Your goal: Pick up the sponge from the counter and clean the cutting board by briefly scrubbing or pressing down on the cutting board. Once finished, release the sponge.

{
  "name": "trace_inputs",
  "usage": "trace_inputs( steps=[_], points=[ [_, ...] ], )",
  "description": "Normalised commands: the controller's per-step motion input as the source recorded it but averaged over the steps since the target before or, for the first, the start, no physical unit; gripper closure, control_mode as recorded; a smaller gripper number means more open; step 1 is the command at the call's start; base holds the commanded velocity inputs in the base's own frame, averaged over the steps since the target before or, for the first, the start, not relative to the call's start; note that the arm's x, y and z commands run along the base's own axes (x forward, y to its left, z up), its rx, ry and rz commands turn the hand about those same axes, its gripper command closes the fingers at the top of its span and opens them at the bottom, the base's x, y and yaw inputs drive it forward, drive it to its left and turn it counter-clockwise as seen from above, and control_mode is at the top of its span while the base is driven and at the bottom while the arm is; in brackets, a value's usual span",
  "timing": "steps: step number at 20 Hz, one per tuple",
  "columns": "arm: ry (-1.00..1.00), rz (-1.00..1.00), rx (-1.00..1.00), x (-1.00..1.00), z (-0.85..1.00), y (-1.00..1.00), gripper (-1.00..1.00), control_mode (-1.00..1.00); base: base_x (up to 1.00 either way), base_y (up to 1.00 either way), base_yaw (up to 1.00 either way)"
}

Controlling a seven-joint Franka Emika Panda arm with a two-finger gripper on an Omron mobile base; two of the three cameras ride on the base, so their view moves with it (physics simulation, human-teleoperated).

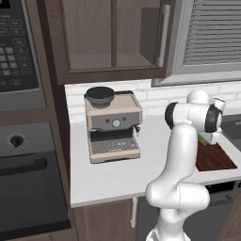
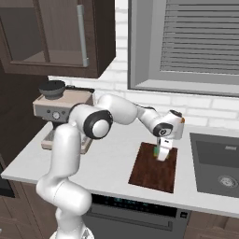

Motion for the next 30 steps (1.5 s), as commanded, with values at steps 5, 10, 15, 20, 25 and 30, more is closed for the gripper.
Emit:
trace_inputs(
  steps=[5, 10, 15, 20, 25, 30],
  points=[
    [-0.01, -0.01, 0.0, -0.2, 0.0, 0.0, 1.0, -1.0, 0.0, 0.0, 0.0],
    [0.0, -0.01, 0.0, -0.26, -0.05, 0.36, 1.0, -1.0, 0.0, 0.0, 0.0],
    [0.0, -0.03, -0.01, -0.13, -0.1, 0.67, 1.0, -1.0, 0.0, 0.0, 0.0],
    [0.0, -0.03, -0.02, -0.05, -0.14, 0.68, 1.0, -1.0, 0.0, 0.0, 0.0],
    [0.0, -0.02, -0.01, -0.03, -0.07, 0.16, 1.0, -1.0, 0.0, 0.0, 0.0],
    [0.0, -0.07, 0.0, -0.03, 0.0, -0.23, 1.0, -1.0, 0.0, 0.0, 0.0]
  ],
)
